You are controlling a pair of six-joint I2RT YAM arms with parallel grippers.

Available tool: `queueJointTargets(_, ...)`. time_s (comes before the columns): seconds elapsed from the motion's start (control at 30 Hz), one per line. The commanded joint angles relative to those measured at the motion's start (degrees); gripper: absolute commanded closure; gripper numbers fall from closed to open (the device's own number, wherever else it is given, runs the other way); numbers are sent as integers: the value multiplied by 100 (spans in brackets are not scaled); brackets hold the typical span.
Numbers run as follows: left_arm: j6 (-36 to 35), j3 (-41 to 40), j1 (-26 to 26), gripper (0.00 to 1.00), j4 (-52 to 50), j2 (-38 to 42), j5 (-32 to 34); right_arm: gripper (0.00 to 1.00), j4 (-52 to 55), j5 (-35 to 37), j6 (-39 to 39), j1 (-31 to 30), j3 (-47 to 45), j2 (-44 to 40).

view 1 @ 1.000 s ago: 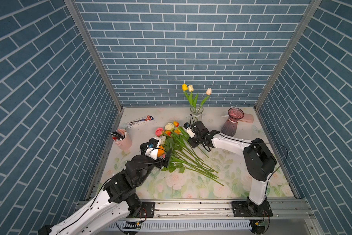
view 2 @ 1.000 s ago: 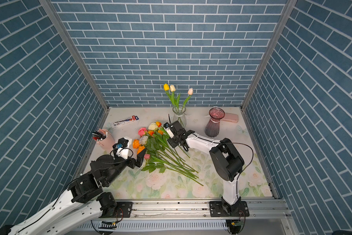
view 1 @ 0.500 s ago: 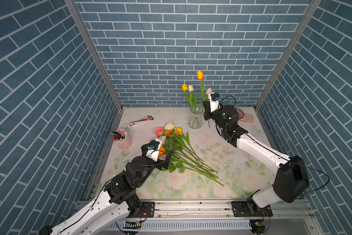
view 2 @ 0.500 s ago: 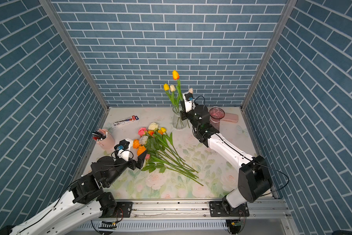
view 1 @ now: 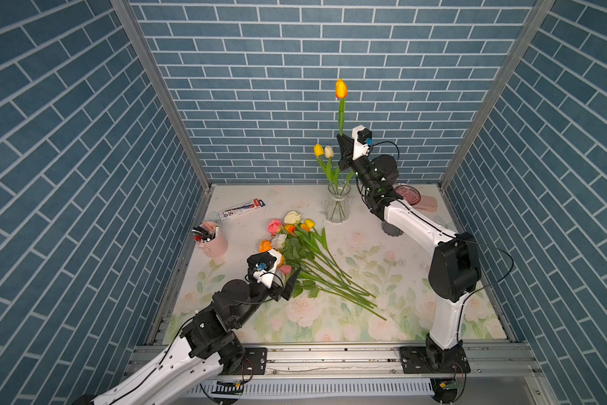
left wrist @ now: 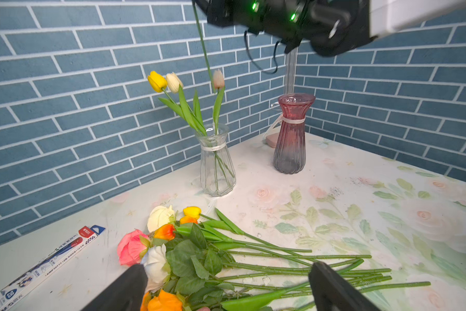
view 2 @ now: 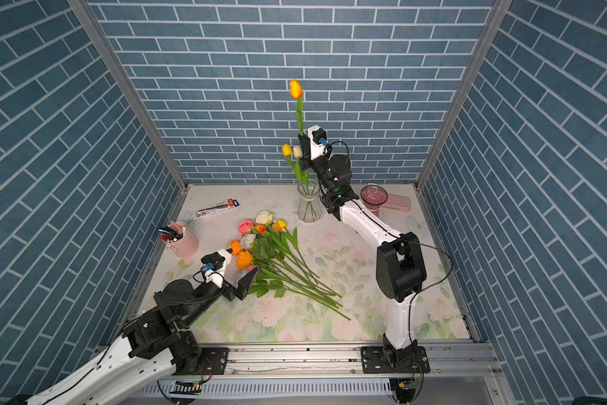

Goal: Arrange the flowers in different vases according to their variety
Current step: Insert the flower into the vase, then pick up the flower at the center of the board.

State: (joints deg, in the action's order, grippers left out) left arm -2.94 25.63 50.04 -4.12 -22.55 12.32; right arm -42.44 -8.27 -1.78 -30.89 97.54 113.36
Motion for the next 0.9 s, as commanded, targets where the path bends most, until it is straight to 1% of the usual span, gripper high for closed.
queueJointTargets(0.0,-202,-36,26,0,276,164,-84,100,-152,-166,-250,86,214,373)
queueJointTargets(0.2,-278,10,29,0,202,80,-102,100,-208,-149,-375,222,356,940)
queueJointTargets(0.33,-292,8,29,0,203,36,-140,100,-214,-131,-384,285,296,1114)
queueJointTargets(0.47,-295,8,28,0,201,31,-146,100,-3,-148,-334,295,139,1087)
queueJointTargets(0.57,-308,12,28,0,199,31,-150,100,765,-49,-325,294,178,984)
queueJointTargets(0.6,-302,12,29,0,201,24,-146,98,1137,26,-303,290,252,941)
queueJointTargets(0.67,-295,19,31,0,201,7,-172,90,1895,60,-183,295,409,861)
queueJointTargets(0.73,-295,30,24,0,192,-8,-203,86,2490,62,-95,291,494,741)
queueJointTargets(0.87,-296,64,25,0,170,-52,-219,83,3383,87,11,292,462,409)
